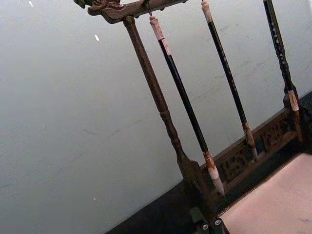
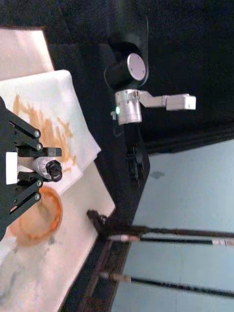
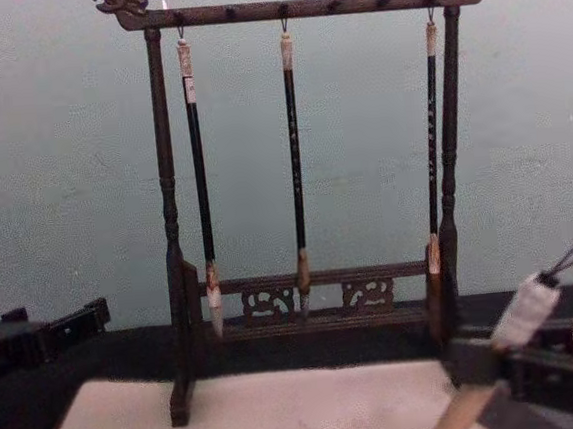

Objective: Pick up the brush from the inkstone, write on the paper, then place the brush back to its original position.

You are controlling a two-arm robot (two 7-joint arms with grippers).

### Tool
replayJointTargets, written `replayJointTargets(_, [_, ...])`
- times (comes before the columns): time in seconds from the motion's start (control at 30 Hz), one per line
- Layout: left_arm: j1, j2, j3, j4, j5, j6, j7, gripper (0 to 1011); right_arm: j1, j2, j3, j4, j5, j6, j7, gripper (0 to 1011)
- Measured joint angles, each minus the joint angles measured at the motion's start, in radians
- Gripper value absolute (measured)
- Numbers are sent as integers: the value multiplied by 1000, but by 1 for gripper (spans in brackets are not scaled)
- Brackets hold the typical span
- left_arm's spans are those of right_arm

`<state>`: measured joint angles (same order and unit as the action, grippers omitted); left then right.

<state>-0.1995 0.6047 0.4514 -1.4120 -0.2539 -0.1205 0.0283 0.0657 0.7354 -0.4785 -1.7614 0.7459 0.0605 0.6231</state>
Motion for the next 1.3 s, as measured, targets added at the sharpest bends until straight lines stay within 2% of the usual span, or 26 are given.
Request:
replayJointTargets(0.13, [0,0,0,0,0,0,0,1002,-28,26,33,-12,15,-16,-9,165])
replayJointTargets(0.47, [0,0,0,0,0,0,0,1002,-91,65,110,-48,51,-60,-17,164])
replayJointTargets(0.73, [0,0,0,0,0,0,0,1002,-115,72,142,-85,68,-83,-3,164])
replayJointTargets(0.9, [0,0,0,0,0,0,0,1000,-105,61,136,-104,63,-91,8,164])
replayJointTargets(1.0, [0,0,0,0,0,0,0,1002,-88,46,120,-108,51,-93,15,164])
replayJointTargets(1.23, [0,0,0,0,0,0,0,1002,-32,1,57,-89,21,-76,33,164])
replayJointTargets(1.3, [0,0,0,0,0,0,0,1002,-10,-16,29,-72,11,-65,39,164])
